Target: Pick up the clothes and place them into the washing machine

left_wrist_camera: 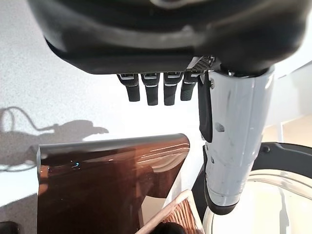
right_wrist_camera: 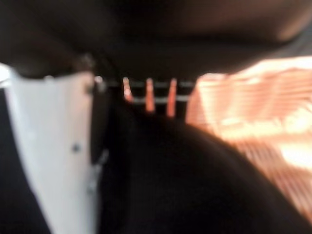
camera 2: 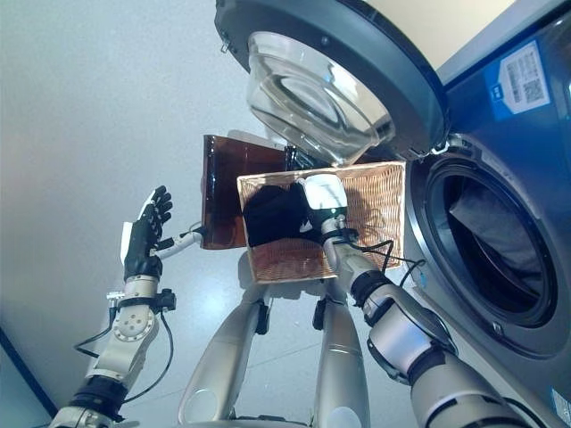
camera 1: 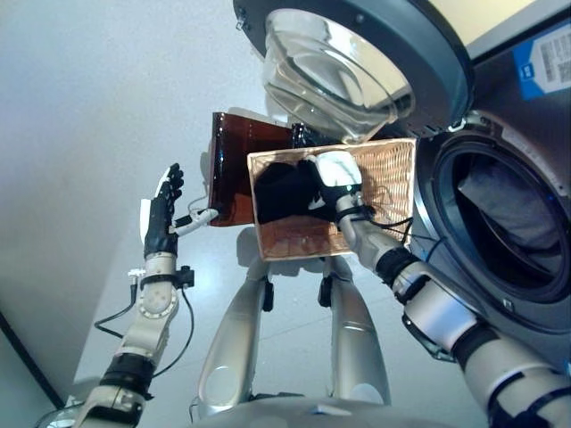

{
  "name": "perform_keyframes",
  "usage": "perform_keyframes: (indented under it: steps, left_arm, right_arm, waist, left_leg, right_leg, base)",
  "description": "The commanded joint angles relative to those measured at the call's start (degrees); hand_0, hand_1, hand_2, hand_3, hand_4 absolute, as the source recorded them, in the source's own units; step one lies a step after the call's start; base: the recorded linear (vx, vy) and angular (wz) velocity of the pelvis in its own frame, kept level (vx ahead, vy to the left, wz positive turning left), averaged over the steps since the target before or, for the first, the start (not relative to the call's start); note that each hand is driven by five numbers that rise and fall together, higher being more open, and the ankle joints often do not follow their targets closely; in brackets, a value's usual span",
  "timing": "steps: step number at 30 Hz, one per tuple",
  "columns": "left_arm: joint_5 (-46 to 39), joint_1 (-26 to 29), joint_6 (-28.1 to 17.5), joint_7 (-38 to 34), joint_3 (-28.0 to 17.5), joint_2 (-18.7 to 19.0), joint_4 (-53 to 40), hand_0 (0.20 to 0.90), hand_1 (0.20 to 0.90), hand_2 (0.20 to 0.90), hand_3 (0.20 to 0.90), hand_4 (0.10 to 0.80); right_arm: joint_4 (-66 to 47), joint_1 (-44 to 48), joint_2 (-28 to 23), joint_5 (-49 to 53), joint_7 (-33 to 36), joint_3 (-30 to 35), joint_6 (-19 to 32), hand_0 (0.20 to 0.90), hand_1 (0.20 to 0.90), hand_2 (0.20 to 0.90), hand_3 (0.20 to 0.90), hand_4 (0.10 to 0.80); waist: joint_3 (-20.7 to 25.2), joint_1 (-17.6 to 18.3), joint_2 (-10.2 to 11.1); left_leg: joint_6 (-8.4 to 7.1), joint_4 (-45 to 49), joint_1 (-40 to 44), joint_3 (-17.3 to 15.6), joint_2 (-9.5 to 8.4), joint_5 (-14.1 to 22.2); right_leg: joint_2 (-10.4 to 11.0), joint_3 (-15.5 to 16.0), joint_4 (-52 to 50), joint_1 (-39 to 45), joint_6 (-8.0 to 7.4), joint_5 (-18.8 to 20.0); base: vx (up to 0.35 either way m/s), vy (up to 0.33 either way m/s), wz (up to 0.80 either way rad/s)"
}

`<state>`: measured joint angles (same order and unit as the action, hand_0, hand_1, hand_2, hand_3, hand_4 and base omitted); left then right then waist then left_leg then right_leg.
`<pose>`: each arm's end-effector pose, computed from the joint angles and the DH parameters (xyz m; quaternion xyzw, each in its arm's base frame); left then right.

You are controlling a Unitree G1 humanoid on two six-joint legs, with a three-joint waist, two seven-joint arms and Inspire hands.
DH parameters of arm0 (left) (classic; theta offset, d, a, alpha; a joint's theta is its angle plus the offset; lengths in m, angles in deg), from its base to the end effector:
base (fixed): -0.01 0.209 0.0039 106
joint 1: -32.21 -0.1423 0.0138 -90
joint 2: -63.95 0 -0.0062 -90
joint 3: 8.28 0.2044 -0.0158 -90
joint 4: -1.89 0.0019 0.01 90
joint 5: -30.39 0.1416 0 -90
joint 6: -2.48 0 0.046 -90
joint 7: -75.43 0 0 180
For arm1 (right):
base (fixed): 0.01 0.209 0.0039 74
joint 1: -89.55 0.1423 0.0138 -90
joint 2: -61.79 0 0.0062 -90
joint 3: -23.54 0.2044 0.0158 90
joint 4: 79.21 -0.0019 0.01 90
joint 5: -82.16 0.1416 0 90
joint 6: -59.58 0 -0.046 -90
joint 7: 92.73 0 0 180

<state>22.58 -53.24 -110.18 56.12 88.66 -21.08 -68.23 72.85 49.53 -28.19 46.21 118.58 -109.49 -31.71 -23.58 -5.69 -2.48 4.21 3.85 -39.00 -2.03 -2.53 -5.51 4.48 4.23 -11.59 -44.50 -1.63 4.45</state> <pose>0.2156 0.2173 0.0031 0.1084 -0.0718 0.1215 0.9840 0.3472 -0.1366 0.0442 -0.6742 -0.1177 0.0152 0.7290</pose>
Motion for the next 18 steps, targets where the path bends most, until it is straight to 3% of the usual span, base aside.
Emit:
perform_keyframes:
  steps: [1, 18]
  left_arm:
    - [-0.6, -4.1, -2.9, -1.3, -4.4, 4.1, -8.6, 0.9, 0.9, 0.9, 0.9, 0.8]
    - [0.0, -4.6, -2.6, -0.5, -6.4, 3.8, -8.2, 0.9, 0.9, 0.9, 0.9, 0.8]
  right_arm:
    - [2.2, 4.7, 2.0, 2.3, -1.0, -0.7, -0.4, 0.2, 0.2, 0.2, 0.2, 0.3]
    - [0.3, 3.6, -0.4, 2.1, -1.7, 0.6, -0.2, 0.2, 0.2, 0.2, 0.2, 0.3]
  waist:
    - [3.0, -1.2, -0.1]
    - [4.4, -0.6, 0.0]
  left_leg:
    - [-1.65, 1.4, -5.8, -1.5, -1.97, 1.4]
    - [-1.71, 1.9, -6.3, -1.9, -1.76, 1.7]
  right_leg:
    - [1.0, 0.9, 5.0, -3.6, -0.66, 4.2]
    - [0.9, 0.8, 4.4, -4.3, -0.53, 3.8]
  base:
    - [0.0, 0.0, 0.0]
    - [0.0, 0.0, 0.0]
